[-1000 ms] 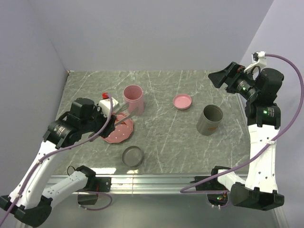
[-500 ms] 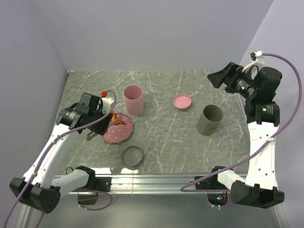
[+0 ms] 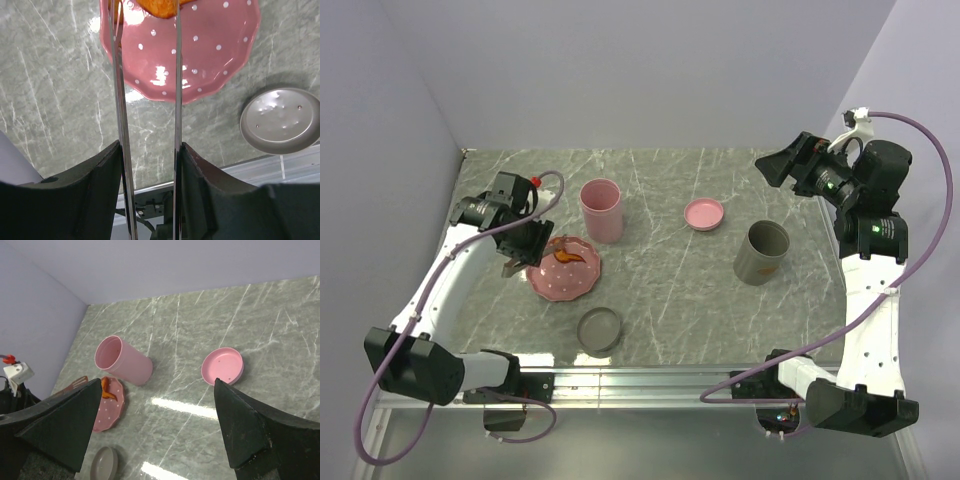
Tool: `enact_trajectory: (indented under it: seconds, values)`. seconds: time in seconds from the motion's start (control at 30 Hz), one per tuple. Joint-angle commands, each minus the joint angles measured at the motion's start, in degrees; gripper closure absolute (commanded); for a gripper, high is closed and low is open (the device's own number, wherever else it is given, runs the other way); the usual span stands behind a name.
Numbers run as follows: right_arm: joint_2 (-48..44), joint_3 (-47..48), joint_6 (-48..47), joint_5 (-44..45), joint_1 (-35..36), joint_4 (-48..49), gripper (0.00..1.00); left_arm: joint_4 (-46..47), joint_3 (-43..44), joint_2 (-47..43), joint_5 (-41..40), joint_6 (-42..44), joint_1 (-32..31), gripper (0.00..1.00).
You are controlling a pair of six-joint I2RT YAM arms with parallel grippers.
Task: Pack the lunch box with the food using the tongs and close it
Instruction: Pick up the food using the clamp
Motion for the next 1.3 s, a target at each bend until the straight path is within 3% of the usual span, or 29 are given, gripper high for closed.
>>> enact_trajectory:
  seconds: [0.0,1.27]
  values:
    - [-0.8,1.3,-0.9,-1.0,0.1,0.8,0.00,-0.3,3.4,1.5,0.6,-1.2,0.2,0.48]
    - [-1.5,0.6,-1.6,-2.3,0.1,1.3,0.00,3.3,1.9,9.1,0.0,-4.0,0.2,0.48]
